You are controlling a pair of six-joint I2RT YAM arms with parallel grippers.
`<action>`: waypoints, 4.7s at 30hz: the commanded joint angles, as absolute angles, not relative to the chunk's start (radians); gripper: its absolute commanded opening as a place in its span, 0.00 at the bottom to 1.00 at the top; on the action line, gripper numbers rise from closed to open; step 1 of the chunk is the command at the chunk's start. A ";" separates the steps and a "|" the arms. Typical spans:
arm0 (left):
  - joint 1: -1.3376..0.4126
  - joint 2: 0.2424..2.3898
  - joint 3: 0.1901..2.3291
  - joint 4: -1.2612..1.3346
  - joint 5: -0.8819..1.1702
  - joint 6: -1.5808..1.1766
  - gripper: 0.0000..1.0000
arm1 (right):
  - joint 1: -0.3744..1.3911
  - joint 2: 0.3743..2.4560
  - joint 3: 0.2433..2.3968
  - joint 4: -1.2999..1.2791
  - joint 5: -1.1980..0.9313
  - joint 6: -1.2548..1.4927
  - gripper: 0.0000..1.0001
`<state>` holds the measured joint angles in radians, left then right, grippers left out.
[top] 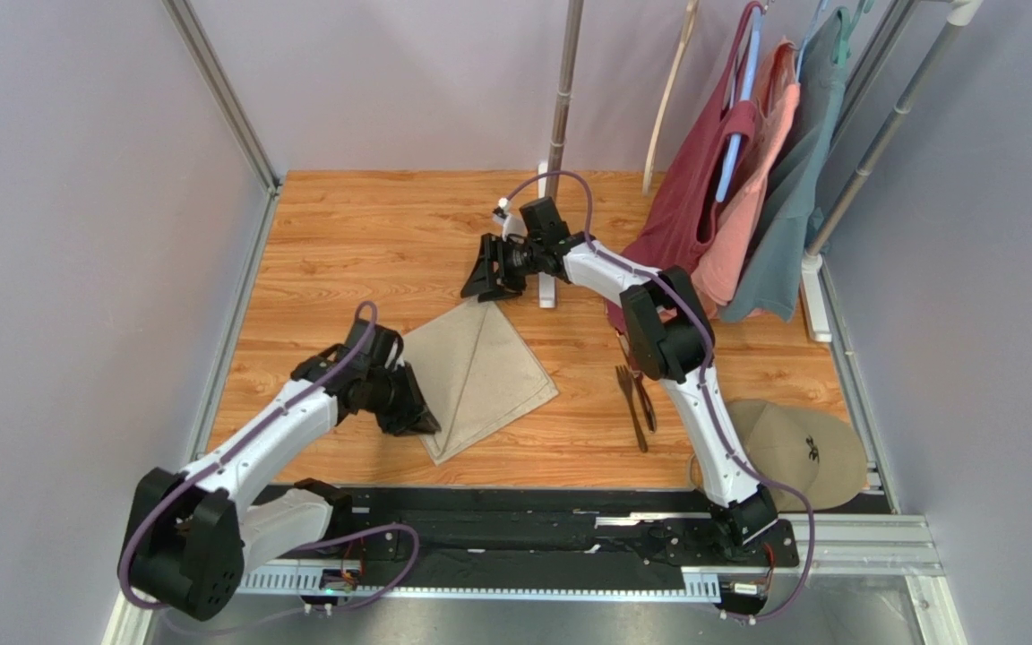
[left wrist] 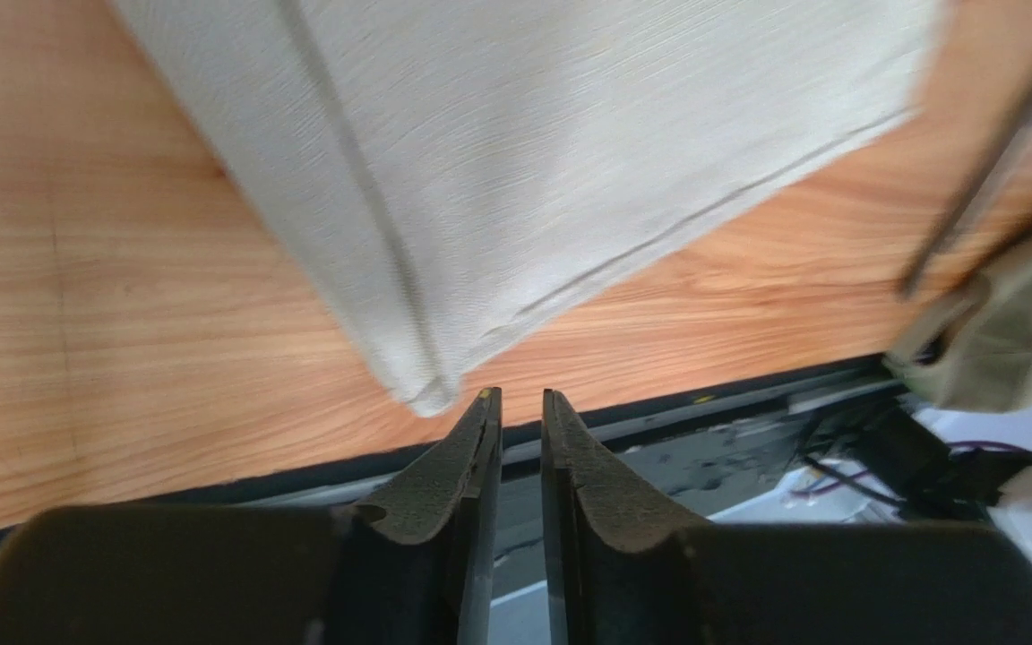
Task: Fold the napkin into a case and place the utensils inside
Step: Smooth out the upper triangle-folded napkin at the center of the board.
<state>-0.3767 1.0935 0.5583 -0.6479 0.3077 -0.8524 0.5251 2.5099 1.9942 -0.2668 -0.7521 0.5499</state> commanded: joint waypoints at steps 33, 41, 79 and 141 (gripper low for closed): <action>0.064 1.735 1.111 -0.615 0.313 -0.541 0.29 | 0.758 1.928 1.269 -0.279 -0.564 0.486 0.35; 0.061 1.793 1.135 -0.592 0.348 -0.557 0.29 | 0.758 1.950 1.253 -0.256 -0.574 0.494 0.33; 0.044 1.674 1.049 -0.710 0.199 -0.515 0.00 | 0.761 1.999 1.223 -0.203 -0.575 0.529 0.22; -0.044 1.540 1.123 -0.764 0.075 -0.554 0.23 | 0.925 2.051 1.347 -0.034 -0.767 0.686 0.28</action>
<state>-0.0025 1.6291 1.1286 -0.7387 0.0746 -0.5568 0.9421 2.0758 1.3602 -0.0345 -0.7841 0.7094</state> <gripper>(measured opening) 0.314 0.280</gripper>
